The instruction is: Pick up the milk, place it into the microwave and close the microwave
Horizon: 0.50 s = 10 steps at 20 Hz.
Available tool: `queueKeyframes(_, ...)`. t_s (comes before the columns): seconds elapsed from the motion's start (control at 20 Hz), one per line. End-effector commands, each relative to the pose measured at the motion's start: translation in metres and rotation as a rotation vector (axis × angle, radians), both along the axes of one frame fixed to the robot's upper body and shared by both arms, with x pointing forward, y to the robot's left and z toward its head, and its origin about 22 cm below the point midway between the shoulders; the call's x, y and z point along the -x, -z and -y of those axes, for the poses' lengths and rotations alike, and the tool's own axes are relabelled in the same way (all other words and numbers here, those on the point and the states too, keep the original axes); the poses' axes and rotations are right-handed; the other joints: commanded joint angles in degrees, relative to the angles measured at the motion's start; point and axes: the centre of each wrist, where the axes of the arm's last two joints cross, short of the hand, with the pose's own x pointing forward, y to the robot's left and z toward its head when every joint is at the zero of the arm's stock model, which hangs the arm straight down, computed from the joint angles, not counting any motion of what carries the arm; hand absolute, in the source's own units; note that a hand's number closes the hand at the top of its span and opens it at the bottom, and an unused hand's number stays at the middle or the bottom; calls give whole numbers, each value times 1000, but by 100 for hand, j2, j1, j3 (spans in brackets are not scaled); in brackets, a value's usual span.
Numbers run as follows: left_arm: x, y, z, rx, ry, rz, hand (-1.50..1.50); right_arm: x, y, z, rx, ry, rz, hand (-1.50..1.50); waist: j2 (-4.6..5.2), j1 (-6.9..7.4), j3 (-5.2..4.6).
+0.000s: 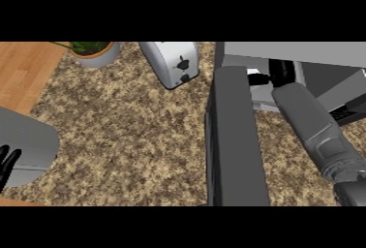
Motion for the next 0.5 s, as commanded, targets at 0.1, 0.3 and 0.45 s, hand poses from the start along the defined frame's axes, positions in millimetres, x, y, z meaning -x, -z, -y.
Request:
queueKeyframes(0.1, -8, 8, 14, 11, 92, -9, -150, 9, 16, 12, -184, -92, -31, -150, -50, -168, -2)
queueKeyframes(0.3, -12, 7, 23, 17, 122, -11, -150, 18, 32, 16, -309, -147, -50, -150, -90, -223, -2)
queueKeyframes(0.45, -18, 3, 26, 20, 148, -3, -150, 26, 49, 1, -376, -166, -93, -150, -159, -291, -12)
